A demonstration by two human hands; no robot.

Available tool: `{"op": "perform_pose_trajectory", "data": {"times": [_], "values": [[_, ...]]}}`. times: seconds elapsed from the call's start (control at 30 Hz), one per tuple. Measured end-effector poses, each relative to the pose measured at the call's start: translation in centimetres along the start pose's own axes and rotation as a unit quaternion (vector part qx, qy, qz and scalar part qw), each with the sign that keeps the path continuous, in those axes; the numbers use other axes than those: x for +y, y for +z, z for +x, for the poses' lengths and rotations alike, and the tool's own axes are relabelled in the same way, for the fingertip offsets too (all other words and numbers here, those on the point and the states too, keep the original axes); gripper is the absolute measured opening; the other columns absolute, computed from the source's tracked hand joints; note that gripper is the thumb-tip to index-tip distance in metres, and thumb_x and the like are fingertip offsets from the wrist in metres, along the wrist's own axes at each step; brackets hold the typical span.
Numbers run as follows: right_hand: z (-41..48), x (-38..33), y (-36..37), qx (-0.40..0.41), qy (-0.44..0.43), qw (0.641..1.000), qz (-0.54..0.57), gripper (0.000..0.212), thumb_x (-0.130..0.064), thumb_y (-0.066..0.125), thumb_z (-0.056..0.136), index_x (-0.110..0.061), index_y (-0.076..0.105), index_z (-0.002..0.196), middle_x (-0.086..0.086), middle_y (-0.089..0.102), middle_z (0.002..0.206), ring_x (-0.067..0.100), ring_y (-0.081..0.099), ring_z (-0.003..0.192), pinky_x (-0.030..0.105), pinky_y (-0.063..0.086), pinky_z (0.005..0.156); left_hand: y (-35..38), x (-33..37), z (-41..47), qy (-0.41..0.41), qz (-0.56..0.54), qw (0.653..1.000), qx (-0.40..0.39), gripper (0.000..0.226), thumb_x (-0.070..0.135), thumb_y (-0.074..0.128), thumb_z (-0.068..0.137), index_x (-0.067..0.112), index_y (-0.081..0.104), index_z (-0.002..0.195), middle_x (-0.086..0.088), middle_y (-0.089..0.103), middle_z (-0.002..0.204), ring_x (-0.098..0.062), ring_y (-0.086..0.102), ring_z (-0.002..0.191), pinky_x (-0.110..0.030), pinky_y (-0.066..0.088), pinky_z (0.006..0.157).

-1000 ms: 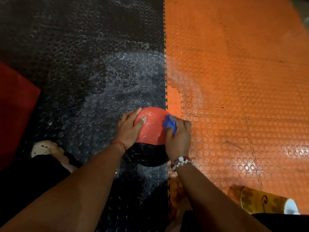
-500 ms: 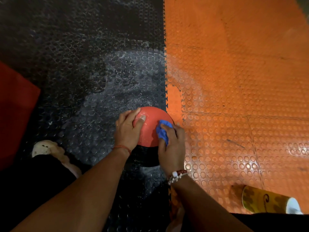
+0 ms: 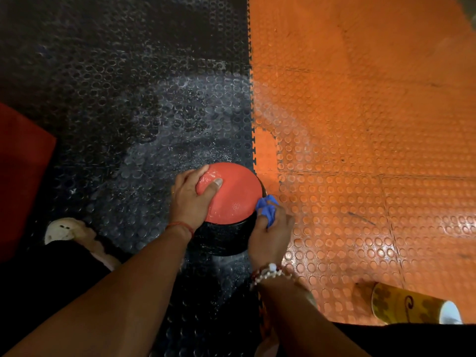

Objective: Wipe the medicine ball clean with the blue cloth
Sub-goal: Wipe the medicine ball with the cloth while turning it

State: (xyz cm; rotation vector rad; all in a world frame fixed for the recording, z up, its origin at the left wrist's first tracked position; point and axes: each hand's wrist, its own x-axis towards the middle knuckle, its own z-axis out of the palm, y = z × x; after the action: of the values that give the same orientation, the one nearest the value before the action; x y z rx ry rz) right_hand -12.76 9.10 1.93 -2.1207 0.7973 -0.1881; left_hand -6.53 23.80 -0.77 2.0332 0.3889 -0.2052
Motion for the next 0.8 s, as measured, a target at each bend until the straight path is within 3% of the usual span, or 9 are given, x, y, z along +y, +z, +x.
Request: {"op": "perform_pose_trajectory", "data": {"times": [0.1, 0.17, 0.37, 0.47, 0.6, 0.7, 0.8], "values": [[0.2, -1.1, -0.2, -0.018, -0.093, 0.995, -0.016, 0.023, -0.003, 0.054, 0.085, -0.003, 0.061, 0.107, 0.011, 0.046, 0.107, 0.015, 0.044, 0.086, 0.014, 0.029, 0.069, -0.4, -0.1, 0.2, 0.008, 0.0, 1.0, -0.012, 0.056, 0.058, 0.058, 0.082, 0.04, 0.052, 0.135, 0.014, 0.036, 0.13, -0.015, 0.035, 0.131, -0.033, 0.028, 0.11], [2.0, -1.2, 0.2, -0.03, -0.1, 0.994, -0.022, 0.025, -0.004, 0.052, 0.085, -0.005, 0.061, 0.109, 0.008, 0.045, 0.103, 0.016, 0.044, 0.083, 0.017, 0.03, 0.069, -0.7, -0.3, 0.3, 0.01, -0.007, 1.0, -0.025, 0.054, 0.057, 0.058, 0.084, 0.041, 0.051, 0.135, 0.015, 0.036, 0.13, -0.015, 0.035, 0.132, -0.039, 0.029, 0.113], [5.1, 1.1, 0.2, -0.049, 0.091, 0.995, 0.007, 0.02, -0.014, 0.045, 0.094, -0.001, 0.059, 0.1, 0.01, 0.06, 0.09, 0.029, 0.057, 0.081, 0.024, 0.032, 0.066, -1.0, -0.4, 0.0, 0.013, -0.007, 0.999, -0.051, 0.05, 0.054, 0.056, 0.089, 0.044, 0.046, 0.138, 0.015, 0.032, 0.138, -0.016, 0.031, 0.134, -0.047, 0.03, 0.113], [2.7, 1.7, 0.2, -0.021, 0.134, 0.991, -0.013, 0.023, -0.017, 0.045, 0.094, -0.004, 0.056, 0.109, 0.014, 0.061, 0.102, 0.024, 0.052, 0.078, 0.026, 0.035, 0.067, -0.7, -0.2, -0.3, 0.018, -0.003, 1.0, -0.025, 0.047, 0.05, 0.055, 0.092, 0.044, 0.047, 0.138, 0.011, 0.03, 0.14, -0.015, 0.029, 0.133, -0.038, 0.026, 0.113], [-0.9, 0.2, 0.0, 0.003, 0.032, 0.999, -0.011, 0.027, -0.012, 0.05, 0.091, -0.006, 0.056, 0.116, 0.012, 0.047, 0.111, 0.018, 0.044, 0.081, 0.02, 0.03, 0.067, -0.3, 0.5, -1.0, 0.04, 0.048, 0.998, 0.027, 0.041, 0.046, 0.054, 0.093, 0.038, 0.055, 0.133, 0.009, 0.034, 0.126, -0.013, 0.028, 0.12, -0.027, 0.023, 0.103], [-1.2, -1.4, 0.0, -0.021, -0.108, 0.994, -0.005, 0.03, -0.007, 0.052, 0.084, -0.007, 0.061, 0.113, 0.01, 0.047, 0.108, 0.021, 0.051, 0.086, 0.024, 0.042, 0.073, -0.2, 0.4, -1.0, 0.054, 0.051, 0.997, 0.026, 0.04, 0.043, 0.055, 0.094, 0.035, 0.056, 0.133, 0.011, 0.034, 0.124, -0.012, 0.029, 0.119, -0.024, 0.023, 0.102], [0.1, -2.2, 0.4, -0.044, -0.162, 0.985, -0.03, 0.032, -0.008, 0.051, 0.081, -0.007, 0.061, 0.112, 0.013, 0.049, 0.109, 0.025, 0.053, 0.092, 0.028, 0.045, 0.079, -0.2, 0.2, -1.1, 0.053, 0.046, 0.997, 0.022, 0.039, 0.04, 0.054, 0.095, 0.034, 0.056, 0.133, 0.007, 0.037, 0.129, -0.015, 0.031, 0.122, -0.023, 0.023, 0.103]]}}
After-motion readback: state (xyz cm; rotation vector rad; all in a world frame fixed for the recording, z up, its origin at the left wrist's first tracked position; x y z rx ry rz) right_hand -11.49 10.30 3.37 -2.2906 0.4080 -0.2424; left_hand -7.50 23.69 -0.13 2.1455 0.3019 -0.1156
